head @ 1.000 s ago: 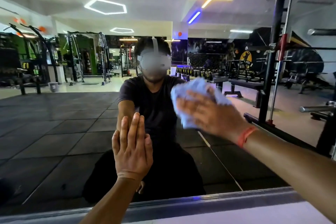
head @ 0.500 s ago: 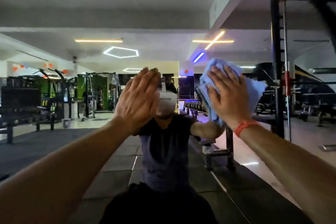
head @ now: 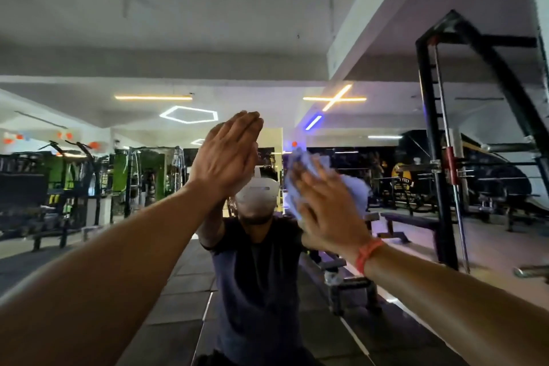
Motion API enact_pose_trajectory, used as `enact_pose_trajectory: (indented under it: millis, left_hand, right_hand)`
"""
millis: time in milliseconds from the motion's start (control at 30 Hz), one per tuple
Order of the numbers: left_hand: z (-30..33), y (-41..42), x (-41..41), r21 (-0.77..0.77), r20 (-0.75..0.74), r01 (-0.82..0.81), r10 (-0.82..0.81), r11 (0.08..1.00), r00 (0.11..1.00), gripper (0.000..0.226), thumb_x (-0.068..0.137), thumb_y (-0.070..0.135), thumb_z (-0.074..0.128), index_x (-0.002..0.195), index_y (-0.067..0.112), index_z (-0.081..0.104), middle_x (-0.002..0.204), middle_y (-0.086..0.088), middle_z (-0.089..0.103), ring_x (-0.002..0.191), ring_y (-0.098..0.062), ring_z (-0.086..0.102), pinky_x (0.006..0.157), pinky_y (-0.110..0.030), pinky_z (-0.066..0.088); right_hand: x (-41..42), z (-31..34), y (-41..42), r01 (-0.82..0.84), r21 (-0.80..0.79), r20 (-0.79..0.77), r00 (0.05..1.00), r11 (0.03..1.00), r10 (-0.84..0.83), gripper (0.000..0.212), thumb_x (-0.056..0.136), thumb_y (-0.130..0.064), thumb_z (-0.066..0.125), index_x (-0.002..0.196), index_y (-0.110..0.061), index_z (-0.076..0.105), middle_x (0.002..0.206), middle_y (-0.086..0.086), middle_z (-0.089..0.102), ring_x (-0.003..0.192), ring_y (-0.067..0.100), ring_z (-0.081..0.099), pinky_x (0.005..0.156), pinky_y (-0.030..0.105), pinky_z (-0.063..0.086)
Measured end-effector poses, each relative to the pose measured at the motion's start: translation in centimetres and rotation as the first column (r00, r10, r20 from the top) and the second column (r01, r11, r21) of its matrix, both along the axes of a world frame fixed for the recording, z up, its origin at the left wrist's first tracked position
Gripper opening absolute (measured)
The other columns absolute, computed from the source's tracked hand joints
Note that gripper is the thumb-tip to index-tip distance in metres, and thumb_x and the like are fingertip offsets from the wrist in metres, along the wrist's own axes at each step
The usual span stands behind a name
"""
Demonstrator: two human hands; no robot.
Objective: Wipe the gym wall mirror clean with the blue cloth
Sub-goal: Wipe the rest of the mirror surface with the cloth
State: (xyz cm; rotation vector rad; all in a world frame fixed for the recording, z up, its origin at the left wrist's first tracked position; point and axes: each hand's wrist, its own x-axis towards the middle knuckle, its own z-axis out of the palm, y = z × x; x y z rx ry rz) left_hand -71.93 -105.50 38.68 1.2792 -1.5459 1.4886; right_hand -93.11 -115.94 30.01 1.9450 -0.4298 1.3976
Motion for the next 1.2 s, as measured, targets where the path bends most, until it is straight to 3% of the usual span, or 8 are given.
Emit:
enact_pose_trajectory:
  millis: [100, 233, 367, 600, 867, 1000, 1067, 1200]
  left_hand:
    - [-0.8, -0.7, 0.8, 0.0, -0.016, 0.009, -0.009, 1.0, 1.0, 0.055, 0.103, 0.029, 0.04, 0.157, 0.02, 0.037, 0.165, 0.003, 0.033, 0.154, -0.015, 0.025, 0.123, -0.04, 0.024]
    - [-1.2, -1.3, 1.3, -0.039, -0.045, 0.016, -0.017, 0.999, 0.999, 0.055, 0.102, 0.032, 0.039, 0.157, 0.025, 0.04, 0.165, 0.009, 0.033, 0.154, -0.01, 0.023, 0.122, -0.038, 0.021]
    - [-1.1, -1.6, 1.3, -0.08, -0.166, -0.003, -0.01, 0.997, 0.986, 0.062, 0.099, 0.039, 0.037, 0.16, 0.028, 0.033, 0.167, 0.011, 0.024, 0.156, -0.011, 0.018, 0.123, -0.039, 0.017]
    - [-1.0, -1.6, 1.4, -0.117, -0.253, -0.028, -0.002, 0.993, 0.967, 0.071, 0.096, 0.042, 0.042, 0.162, 0.021, 0.026, 0.169, 0.003, 0.021, 0.158, -0.016, 0.013, 0.124, -0.042, 0.017]
    - [-1.0, -1.7, 1.5, -0.097, -0.248, -0.051, 0.025, 0.994, 0.968, 0.071, 0.098, 0.045, 0.038, 0.163, 0.021, 0.023, 0.17, 0.003, 0.017, 0.158, -0.014, 0.007, 0.126, -0.042, 0.012]
    - [-1.1, -1.6, 1.4, -0.104, -0.248, -0.042, 0.015, 0.994, 0.969, 0.071, 0.097, 0.044, 0.04, 0.162, 0.019, 0.026, 0.17, 0.002, 0.02, 0.158, -0.014, 0.008, 0.126, -0.043, 0.014]
    - [-1.2, -1.6, 1.3, -0.105, -0.251, -0.037, 0.01, 0.994, 0.968, 0.071, 0.097, 0.043, 0.041, 0.162, 0.02, 0.026, 0.17, 0.003, 0.02, 0.158, -0.013, 0.007, 0.125, -0.043, 0.014]
    - [-1.2, -1.5, 1.3, -0.086, -0.253, -0.057, 0.033, 0.995, 0.967, 0.07, 0.098, 0.045, 0.036, 0.163, 0.02, 0.023, 0.171, 0.003, 0.016, 0.158, -0.013, 0.004, 0.126, -0.04, 0.007]
  right_hand:
    - [-2.6, 3.0, -0.3, 0.039, -0.347, -0.464, 0.861, 0.937, -0.208, 0.051, 0.109, -0.041, 0.035, 0.157, -0.023, 0.04, 0.165, -0.002, 0.034, 0.154, 0.024, 0.028, 0.123, 0.047, 0.023]
    - [-6.4, 14.0, -2.5, 0.331, -0.176, -0.041, 0.938, 0.927, -0.343, 0.057, 0.102, -0.046, 0.029, 0.152, -0.026, 0.047, 0.159, -0.004, 0.043, 0.153, 0.028, 0.029, 0.121, 0.052, 0.026]
    - [-2.3, 14.9, -1.7, -0.01, 0.099, 0.321, 0.947, 0.995, -0.022, 0.059, 0.094, -0.029, 0.034, 0.142, -0.007, 0.058, 0.152, 0.01, 0.053, 0.147, 0.033, 0.039, 0.125, 0.044, 0.024]
    - [-4.6, 10.3, -2.5, -0.032, -0.318, -0.565, 0.809, 0.948, -0.162, 0.046, 0.106, -0.032, 0.048, 0.15, -0.02, 0.051, 0.16, 0.0, 0.042, 0.154, 0.02, 0.029, 0.126, 0.036, 0.021]
    - [-2.4, 18.0, -0.5, 0.151, -0.065, 0.011, 0.988, 0.986, -0.151, 0.056, 0.102, -0.038, 0.034, 0.149, -0.013, 0.052, 0.156, 0.006, 0.047, 0.151, 0.031, 0.034, 0.123, 0.038, 0.02]
    - [-1.0, 13.3, 0.0, 0.075, -0.113, -0.38, 0.918, 0.991, -0.113, 0.051, 0.109, -0.04, 0.041, 0.157, -0.023, 0.038, 0.166, -0.007, 0.026, 0.157, 0.013, 0.005, 0.124, 0.021, -0.006]
    - [-4.1, 14.0, -0.8, 0.069, -0.322, -0.579, 0.774, 0.944, -0.254, 0.051, 0.109, -0.045, 0.032, 0.156, -0.026, 0.04, 0.165, -0.008, 0.031, 0.156, 0.014, 0.015, 0.125, 0.034, 0.017]
    - [-8.5, 21.2, -2.1, 0.289, -0.321, -0.344, 0.852, 0.902, -0.395, 0.065, 0.102, -0.066, 0.021, 0.158, -0.034, 0.024, 0.165, -0.011, 0.028, 0.153, 0.021, 0.03, 0.118, 0.052, 0.036]
